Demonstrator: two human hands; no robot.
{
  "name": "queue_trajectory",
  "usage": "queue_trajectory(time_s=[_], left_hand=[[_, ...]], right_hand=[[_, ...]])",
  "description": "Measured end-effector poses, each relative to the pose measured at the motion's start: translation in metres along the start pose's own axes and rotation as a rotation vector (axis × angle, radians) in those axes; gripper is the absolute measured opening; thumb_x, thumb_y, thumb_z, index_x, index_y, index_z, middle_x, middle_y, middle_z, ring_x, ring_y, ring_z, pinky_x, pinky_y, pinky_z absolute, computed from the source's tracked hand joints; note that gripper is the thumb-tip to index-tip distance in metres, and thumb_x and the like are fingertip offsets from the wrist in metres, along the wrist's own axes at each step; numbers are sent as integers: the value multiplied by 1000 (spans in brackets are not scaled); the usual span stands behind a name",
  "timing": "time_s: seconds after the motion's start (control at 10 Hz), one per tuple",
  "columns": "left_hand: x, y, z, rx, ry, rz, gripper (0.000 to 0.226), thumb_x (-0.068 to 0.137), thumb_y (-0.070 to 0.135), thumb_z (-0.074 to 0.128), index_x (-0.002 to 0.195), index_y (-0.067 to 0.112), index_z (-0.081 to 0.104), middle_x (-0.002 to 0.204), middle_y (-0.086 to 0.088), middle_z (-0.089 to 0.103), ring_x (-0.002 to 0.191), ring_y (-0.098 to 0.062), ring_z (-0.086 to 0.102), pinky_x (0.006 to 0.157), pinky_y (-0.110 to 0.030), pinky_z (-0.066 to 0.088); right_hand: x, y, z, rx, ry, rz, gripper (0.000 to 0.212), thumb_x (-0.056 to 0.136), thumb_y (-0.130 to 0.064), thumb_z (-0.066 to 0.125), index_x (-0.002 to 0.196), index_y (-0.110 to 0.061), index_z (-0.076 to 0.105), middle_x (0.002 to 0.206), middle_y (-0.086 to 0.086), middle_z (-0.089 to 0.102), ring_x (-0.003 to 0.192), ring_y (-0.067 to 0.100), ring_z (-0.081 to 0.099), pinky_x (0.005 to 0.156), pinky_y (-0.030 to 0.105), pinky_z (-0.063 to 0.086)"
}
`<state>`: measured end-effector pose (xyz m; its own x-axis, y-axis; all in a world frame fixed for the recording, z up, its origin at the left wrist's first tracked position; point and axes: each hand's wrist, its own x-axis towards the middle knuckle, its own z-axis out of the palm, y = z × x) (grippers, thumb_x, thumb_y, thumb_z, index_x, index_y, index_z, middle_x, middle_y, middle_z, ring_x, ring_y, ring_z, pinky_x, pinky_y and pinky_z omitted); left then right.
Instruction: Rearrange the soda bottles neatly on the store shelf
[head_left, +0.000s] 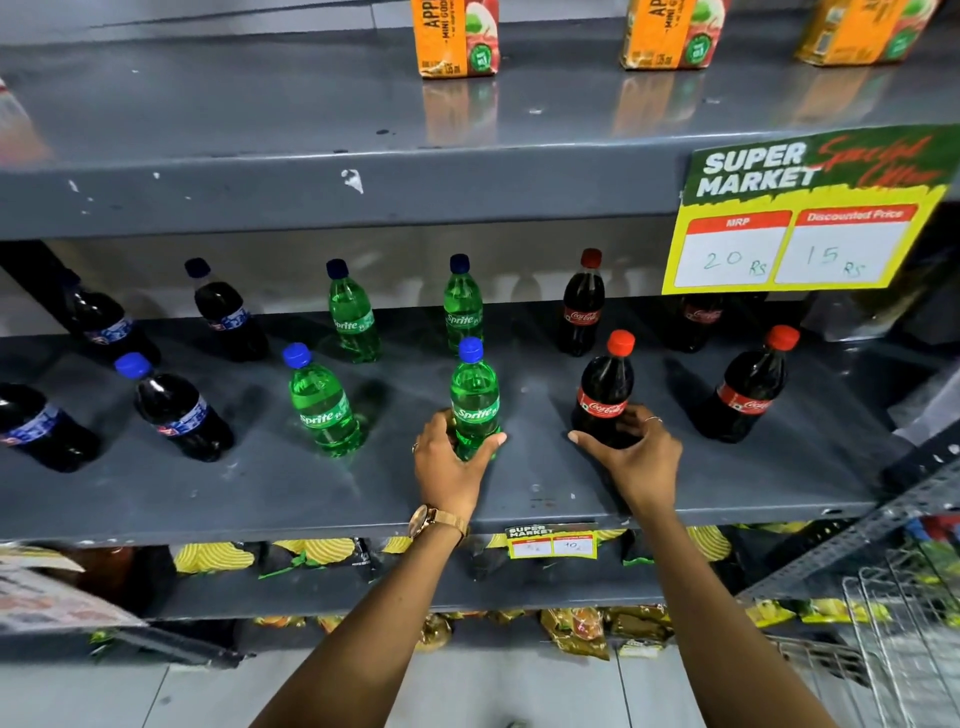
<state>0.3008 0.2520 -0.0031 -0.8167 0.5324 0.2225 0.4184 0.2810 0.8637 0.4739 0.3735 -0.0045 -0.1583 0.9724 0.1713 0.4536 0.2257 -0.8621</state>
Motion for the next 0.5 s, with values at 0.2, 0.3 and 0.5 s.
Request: queue_trajectory(time_s=[0.2, 0.3, 0.5], left_hand=[[-1, 4, -2, 1, -19, -9, 57, 61, 42, 85, 101, 9, 62, 97, -11, 72, 87, -31, 64, 80, -47, 54], [-1, 7, -2, -8, -23, -28, 58, 61, 41, 85, 102, 8, 62, 99, -12, 72, 90, -32, 64, 82, -46, 54], [-10, 14, -14, -25, -126, -29, 100, 56, 38, 88, 136, 6, 38, 126, -17, 62, 117, -37, 54, 102, -51, 43]], right_hand=[[-1, -2, -1, 3, -38, 8, 64, 54, -47, 90, 105, -16, 67, 100, 3, 75, 86, 8, 62, 81, 21, 46], [-1, -4, -2, 26, -68, 44, 67, 53, -47, 90, 107, -18, 64, 101, 1, 73, 90, 10, 64, 79, 17, 44], [-39, -29, -17, 248, -13, 47, 91, 58, -34, 90, 135, -10, 49, 132, 7, 59, 117, 17, 58, 98, 27, 47]])
